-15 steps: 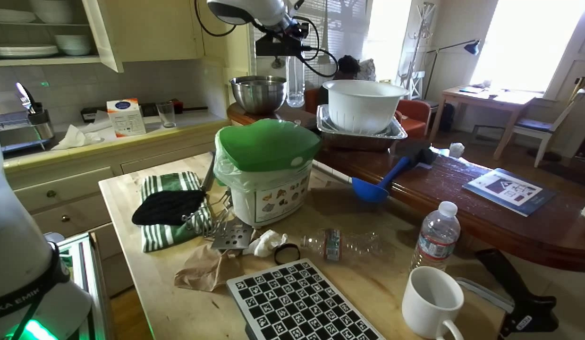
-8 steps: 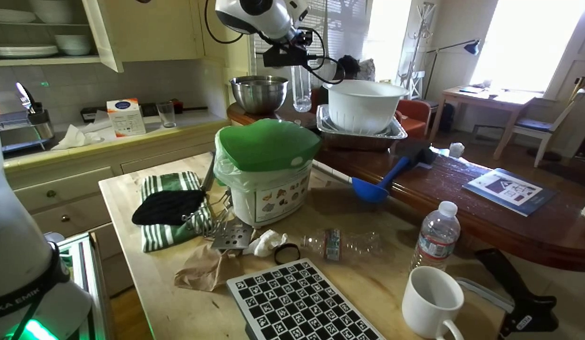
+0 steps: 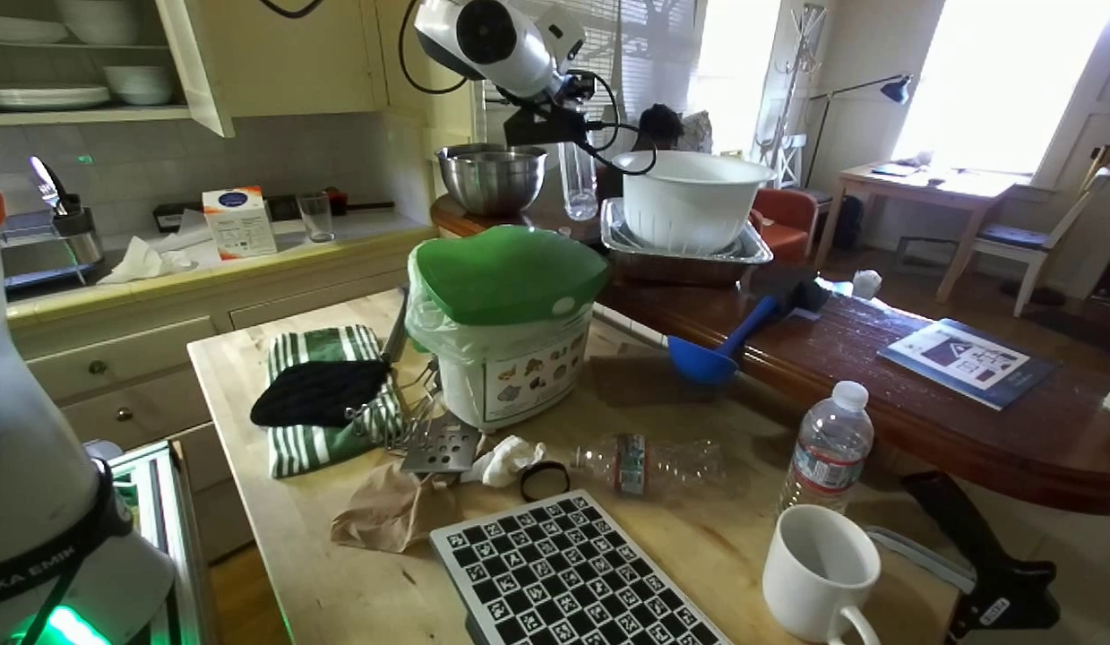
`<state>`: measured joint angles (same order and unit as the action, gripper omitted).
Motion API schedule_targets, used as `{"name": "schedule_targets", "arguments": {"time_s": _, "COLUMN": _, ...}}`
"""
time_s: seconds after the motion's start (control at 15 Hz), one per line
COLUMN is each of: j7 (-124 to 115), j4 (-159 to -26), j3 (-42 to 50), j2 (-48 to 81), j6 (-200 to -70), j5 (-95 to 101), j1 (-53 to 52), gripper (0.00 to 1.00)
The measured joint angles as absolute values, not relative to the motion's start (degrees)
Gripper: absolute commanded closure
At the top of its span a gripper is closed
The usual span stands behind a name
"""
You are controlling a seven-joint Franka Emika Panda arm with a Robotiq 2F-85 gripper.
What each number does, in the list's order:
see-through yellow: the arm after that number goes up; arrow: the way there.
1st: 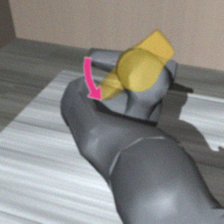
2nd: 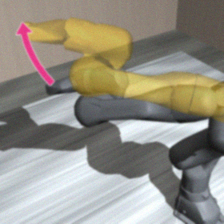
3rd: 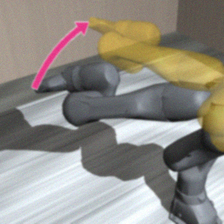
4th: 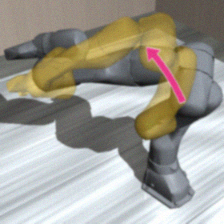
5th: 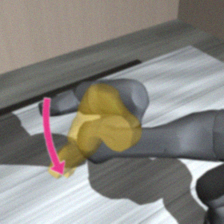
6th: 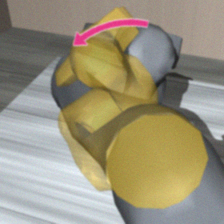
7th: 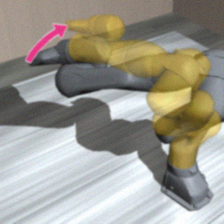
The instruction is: Move the bottle to the left
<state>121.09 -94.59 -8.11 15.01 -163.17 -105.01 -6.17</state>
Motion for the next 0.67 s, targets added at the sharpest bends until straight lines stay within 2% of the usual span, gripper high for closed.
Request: {"name": "schedule_targets", "arguments": {"time_s": 0.67, "j7": 135.25, "j4": -95.45, "j3": -7.61, "j2": 15.5, "j6": -163.17, "j5": -117.72, "j1": -6.17, "gripper": 0.91}}
